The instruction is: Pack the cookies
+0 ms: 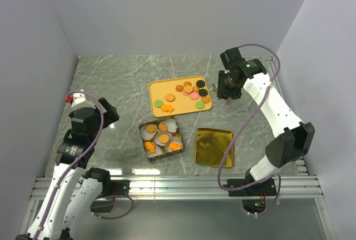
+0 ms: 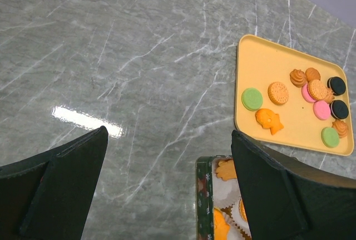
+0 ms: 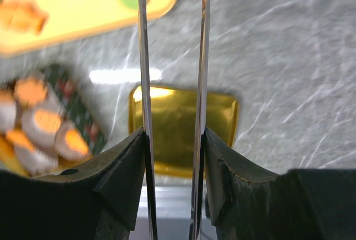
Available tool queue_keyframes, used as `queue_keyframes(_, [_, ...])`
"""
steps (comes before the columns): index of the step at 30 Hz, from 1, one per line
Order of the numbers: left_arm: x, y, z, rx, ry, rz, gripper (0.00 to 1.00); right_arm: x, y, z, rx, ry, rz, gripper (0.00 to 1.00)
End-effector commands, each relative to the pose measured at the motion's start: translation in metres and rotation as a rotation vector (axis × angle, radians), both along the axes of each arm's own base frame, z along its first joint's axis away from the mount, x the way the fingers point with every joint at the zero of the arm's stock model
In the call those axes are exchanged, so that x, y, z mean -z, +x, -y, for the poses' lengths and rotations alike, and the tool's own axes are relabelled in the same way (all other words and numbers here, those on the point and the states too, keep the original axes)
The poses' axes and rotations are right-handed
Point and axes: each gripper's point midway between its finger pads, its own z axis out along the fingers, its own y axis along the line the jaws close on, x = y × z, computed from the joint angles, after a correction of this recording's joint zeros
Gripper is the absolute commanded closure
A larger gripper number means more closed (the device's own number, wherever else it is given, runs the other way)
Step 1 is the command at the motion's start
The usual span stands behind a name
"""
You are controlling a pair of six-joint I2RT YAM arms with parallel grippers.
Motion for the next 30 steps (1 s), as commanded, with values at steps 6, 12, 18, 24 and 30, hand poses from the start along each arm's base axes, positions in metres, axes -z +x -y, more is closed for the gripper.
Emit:
queue_keyframes(6, [-0.011,0.002,0.006,0.03,-0.017,0.045,0.01,0.02,0.062,0.051,0.202,-0.062,0.05,0.51])
queue_keyframes(12, [-0.012,0.003,0.006,0.03,-0.016,0.045,0.01,0.053,0.09,0.084,0.304,-0.097,0.004,0.51])
queue_keyframes(18, [-0.01,0.003,0.005,0.026,-0.014,0.038,0.01,0.091,0.105,0.092,0.332,-0.098,-0.052,0.51])
queue_keyframes(24, [-0.01,0.004,0.0,0.005,-0.013,0.037,0.0,0.136,0.102,0.079,0.327,-0.05,-0.141,0.51])
queue_keyframes(30, [-0.009,0.005,-0.002,0.001,-0.012,0.032,0.01,0.178,0.098,0.064,0.312,0.018,-0.23,0.49])
